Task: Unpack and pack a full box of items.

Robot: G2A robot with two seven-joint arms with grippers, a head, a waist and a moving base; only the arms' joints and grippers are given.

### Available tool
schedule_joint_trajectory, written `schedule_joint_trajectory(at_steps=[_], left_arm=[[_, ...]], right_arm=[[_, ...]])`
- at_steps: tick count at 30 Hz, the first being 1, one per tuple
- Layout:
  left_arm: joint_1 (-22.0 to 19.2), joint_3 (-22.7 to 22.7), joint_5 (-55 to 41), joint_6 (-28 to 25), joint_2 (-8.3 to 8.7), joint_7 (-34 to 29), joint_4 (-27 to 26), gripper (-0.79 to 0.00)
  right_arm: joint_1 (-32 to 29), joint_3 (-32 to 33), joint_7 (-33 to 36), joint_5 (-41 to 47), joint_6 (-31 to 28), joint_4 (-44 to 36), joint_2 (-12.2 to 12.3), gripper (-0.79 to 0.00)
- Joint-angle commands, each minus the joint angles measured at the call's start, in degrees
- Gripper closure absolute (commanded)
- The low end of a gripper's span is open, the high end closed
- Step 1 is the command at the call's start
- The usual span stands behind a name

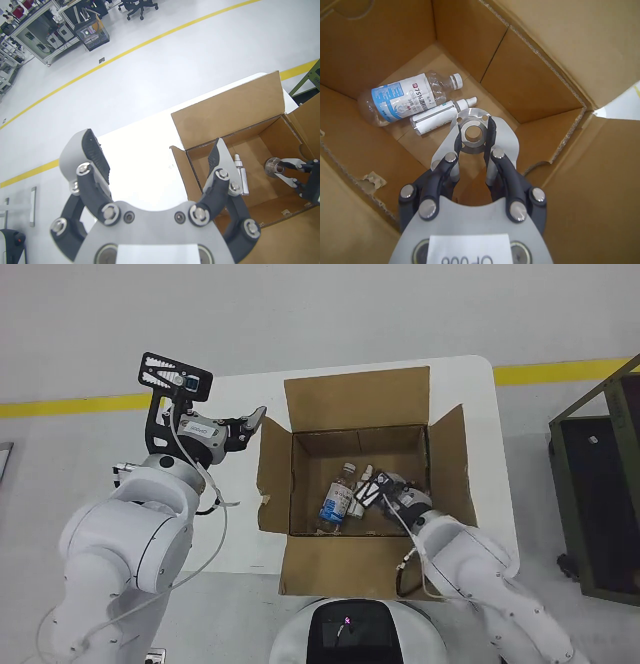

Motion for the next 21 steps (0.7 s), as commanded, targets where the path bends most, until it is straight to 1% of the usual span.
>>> schedule_joint_trajectory(at_steps=[1,10,21], left_arm=[[0.0,0.0,0.0,0.0,0.0,0.0,0.0,-0.785],[0.0,0.0,0.0,0.0,0.0,0.0,0.0,-0.785],[0.0,0.0,0.0,0.0,0.0,0.0,0.0,-0.785]], right_arm=[[1.3,-1.5,1.0,-0.7,0.4,1.6,-0.5,0.0],[5.4,-6.8,3.6,-2.9,0.7,8.0,-2.8,0.0],[7.7,-9.0,5.7,-4.2,0.6,13.3,-4.8,0.0]])
